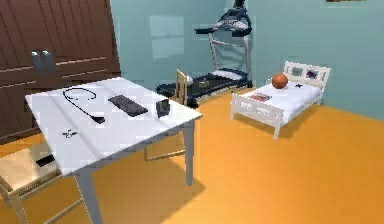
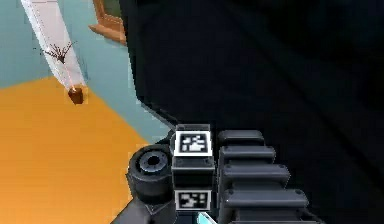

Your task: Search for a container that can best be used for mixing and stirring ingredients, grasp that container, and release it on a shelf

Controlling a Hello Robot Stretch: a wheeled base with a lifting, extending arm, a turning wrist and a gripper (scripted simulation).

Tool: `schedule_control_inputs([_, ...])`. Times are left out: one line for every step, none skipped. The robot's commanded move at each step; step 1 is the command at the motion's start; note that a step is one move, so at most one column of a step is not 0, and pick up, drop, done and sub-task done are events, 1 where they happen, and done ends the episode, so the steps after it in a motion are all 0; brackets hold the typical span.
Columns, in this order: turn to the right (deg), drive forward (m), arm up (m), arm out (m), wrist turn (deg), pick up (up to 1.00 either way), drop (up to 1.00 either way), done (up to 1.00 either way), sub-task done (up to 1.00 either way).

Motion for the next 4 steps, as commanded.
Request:
schedule_control_inputs([18.0, 0.00, 0.00, 0.00, 0.0, 0.00, 0.00, 0.00, 0.00])
schedule_control_inputs([6.0, 0.00, 0.00, 0.00, 0.0, 0.00, 0.00, 0.00, 0.00])
schedule_control_inputs([-45.0, 0.00, 0.00, 0.00, 0.0, 0.00, 0.00, 0.00, 0.00])
schedule_control_inputs([-45.0, 0.00, 0.00, 0.00, 0.0, 0.00, 0.00, 0.00, 0.00])
